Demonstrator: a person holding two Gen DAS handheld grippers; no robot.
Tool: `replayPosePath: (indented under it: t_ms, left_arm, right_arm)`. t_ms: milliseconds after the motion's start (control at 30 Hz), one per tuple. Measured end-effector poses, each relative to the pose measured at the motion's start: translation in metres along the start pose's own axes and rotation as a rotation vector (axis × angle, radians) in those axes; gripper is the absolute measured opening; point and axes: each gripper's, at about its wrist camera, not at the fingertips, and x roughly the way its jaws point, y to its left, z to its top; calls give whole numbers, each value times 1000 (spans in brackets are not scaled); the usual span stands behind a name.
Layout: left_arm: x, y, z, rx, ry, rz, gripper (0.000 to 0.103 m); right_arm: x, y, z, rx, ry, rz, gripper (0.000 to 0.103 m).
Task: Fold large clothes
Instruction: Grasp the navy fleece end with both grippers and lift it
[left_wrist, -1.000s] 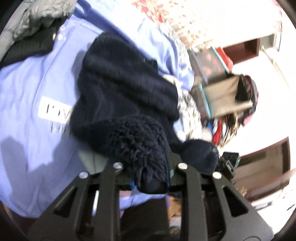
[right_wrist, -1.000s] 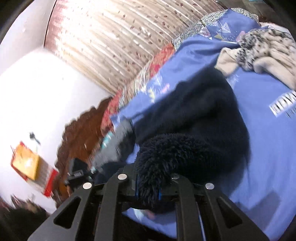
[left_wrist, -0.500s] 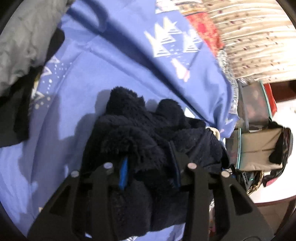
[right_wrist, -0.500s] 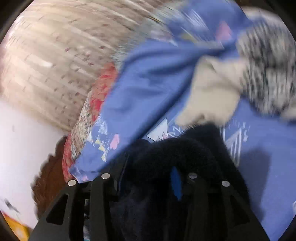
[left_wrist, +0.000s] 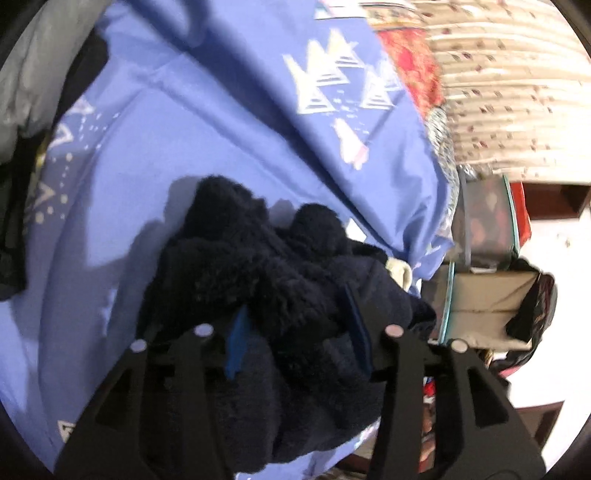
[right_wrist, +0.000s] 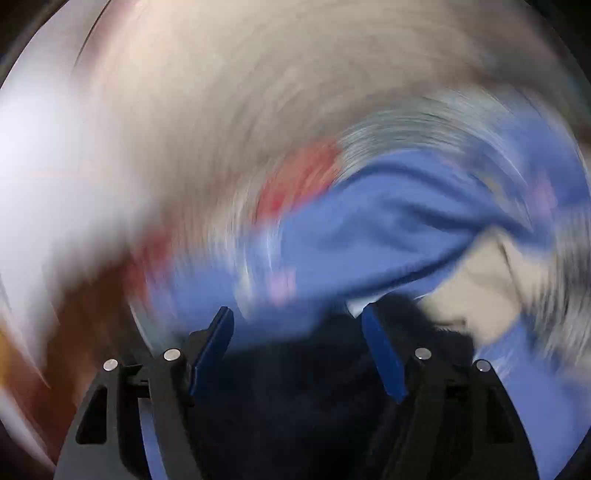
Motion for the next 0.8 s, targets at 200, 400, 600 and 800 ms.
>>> replayPosePath:
  t_ms: [200,400,600,800]
  left_arm:
    - [-50,-36,-21,105,-49,-120,67]
    - [-77,-35,-37,206,-116,-52,70]
    - [-61,-24,-61,300,-202,79,70]
    - [-15,-23,-70,404,-188,295,70]
  right_arm:
    - [81,60,-45,-303,340,-164,57]
    - [31,53,-10,-154,108,-90,30]
    - [59,1,21,47,-69,-229,30]
    - [134,-43,-34,222,107,-243,41]
